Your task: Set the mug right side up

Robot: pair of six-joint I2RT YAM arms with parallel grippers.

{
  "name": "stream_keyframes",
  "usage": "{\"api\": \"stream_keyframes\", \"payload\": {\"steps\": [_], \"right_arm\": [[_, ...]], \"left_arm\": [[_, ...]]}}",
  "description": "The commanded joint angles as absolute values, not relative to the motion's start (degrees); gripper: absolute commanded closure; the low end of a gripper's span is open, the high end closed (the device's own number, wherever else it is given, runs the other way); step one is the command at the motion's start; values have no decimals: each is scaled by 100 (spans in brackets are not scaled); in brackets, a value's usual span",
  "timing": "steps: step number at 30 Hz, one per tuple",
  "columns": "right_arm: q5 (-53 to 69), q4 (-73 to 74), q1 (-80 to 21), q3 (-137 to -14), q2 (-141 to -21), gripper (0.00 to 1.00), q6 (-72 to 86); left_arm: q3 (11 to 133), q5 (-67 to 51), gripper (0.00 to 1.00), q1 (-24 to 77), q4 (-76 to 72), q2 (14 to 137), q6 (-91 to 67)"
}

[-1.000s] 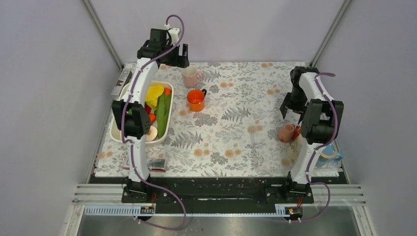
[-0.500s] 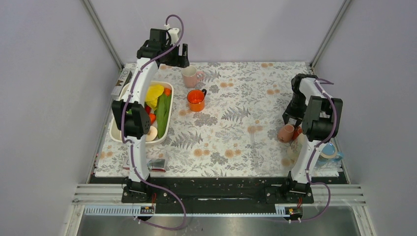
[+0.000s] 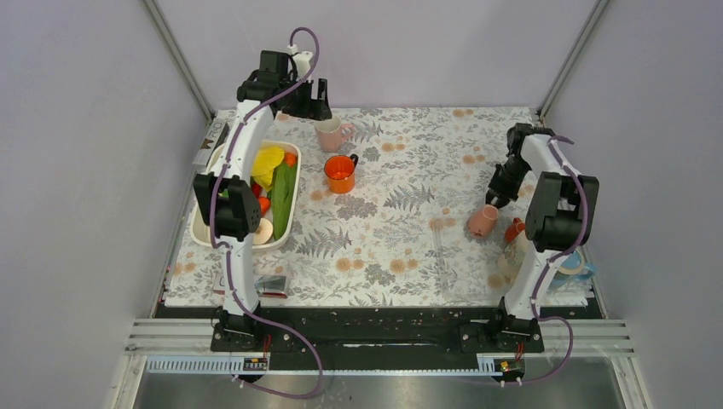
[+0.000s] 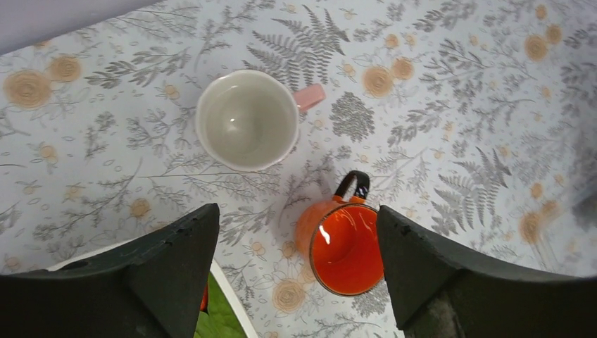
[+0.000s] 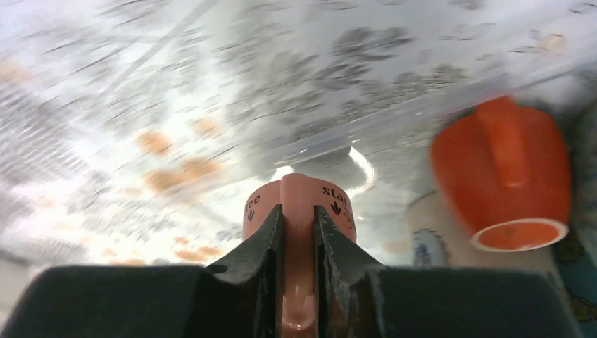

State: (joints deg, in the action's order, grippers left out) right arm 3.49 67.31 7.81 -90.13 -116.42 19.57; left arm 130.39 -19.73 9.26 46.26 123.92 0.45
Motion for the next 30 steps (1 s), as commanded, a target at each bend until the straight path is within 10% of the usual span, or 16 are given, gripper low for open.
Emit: {"api": "stream_keyframes", "payload": {"steps": [1, 15, 23, 30], "right_arm": [[1973, 6256, 388, -9260, -10282, 100, 1278], [3004, -147, -1409, -8972, -8496, 100, 3135], [3092, -868, -1469, -9066, -8564, 100, 3561], [2974, -553, -1468, -9269, -8486, 100, 3291]], "left_arm": [[13206, -3161, 15, 901, 4694, 11931, 190], [13315, -6900, 1, 1695, 4263, 11344, -1167], [11834, -7724, 5, 2072, -2927, 11371, -7115], [13115, -6770, 10, 2068, 1729, 11484, -3599]]}}
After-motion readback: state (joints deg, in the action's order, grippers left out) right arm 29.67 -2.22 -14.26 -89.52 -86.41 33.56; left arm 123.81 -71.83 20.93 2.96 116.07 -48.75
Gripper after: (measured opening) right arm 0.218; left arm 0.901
